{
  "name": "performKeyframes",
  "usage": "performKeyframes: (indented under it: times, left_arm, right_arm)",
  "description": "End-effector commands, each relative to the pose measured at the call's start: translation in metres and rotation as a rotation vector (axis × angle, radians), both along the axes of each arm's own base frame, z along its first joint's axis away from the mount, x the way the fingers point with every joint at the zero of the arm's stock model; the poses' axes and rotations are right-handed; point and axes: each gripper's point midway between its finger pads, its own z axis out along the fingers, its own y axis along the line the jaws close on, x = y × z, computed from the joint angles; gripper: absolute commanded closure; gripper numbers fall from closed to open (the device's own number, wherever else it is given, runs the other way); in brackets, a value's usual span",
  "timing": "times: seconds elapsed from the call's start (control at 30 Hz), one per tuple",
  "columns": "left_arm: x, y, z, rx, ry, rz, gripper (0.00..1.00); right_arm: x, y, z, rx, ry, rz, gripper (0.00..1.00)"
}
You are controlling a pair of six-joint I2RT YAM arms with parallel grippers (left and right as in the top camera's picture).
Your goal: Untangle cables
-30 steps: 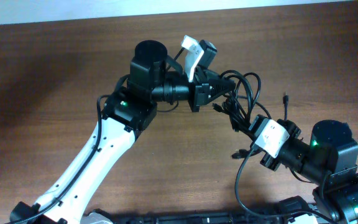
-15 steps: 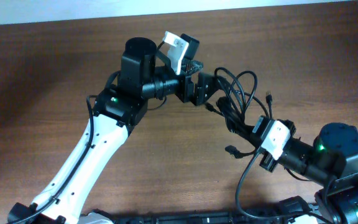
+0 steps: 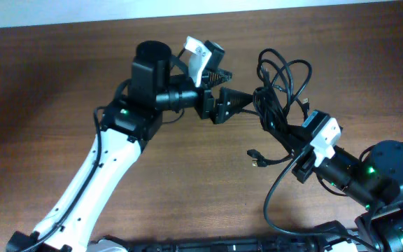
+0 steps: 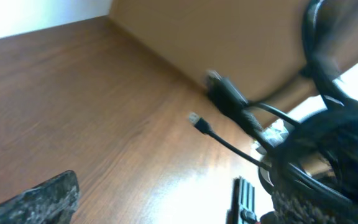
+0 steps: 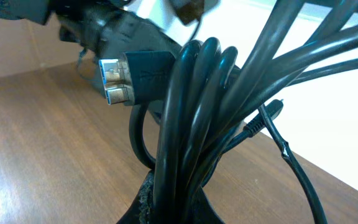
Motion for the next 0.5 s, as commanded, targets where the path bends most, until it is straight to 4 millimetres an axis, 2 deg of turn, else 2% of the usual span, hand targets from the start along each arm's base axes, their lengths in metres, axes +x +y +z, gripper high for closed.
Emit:
performKeyframes:
  times: [0.0, 0.1, 0.17, 0.2, 0.23, 0.47]
  left_arm:
    - [-0.043, 0.008, 0.041, -0.083, -0.225, -0.211, 0.13]
    - [-0.061, 0.01, 0.049, -0.121, -0.33, -0.32, 0.17]
    - [-0.066, 0.01, 0.051, -0.134, -0.381, -0.359, 0.11]
    - [-0.066, 0.01, 0.05, -0.132, -0.408, -0.363, 0.03]
    - [-0.066, 0.01, 0.05, -0.131, -0.429, -0.366, 0.01]
    - [-0.074, 0.004, 0.05, -0.126, -0.728, -0.435, 0.01]
  right_arm:
    - [0.0, -0.004, 0.013, 0.031, -0.019, -0.035, 0.96]
    - [0.0, -0.004, 0.014, 0.035, -0.023, -0.034, 0.96]
    - [-0.001, -0.003, 0.015, 0.037, -0.025, -0.025, 0.96]
    - [-0.003, -0.001, 0.016, 0.041, -0.027, -0.006, 0.96]
    - [-0.005, 0.002, 0.017, 0.044, -0.029, 0.011, 0.96]
    - [-0.018, 0.015, 0.021, 0.065, -0.037, 0.119, 0.96]
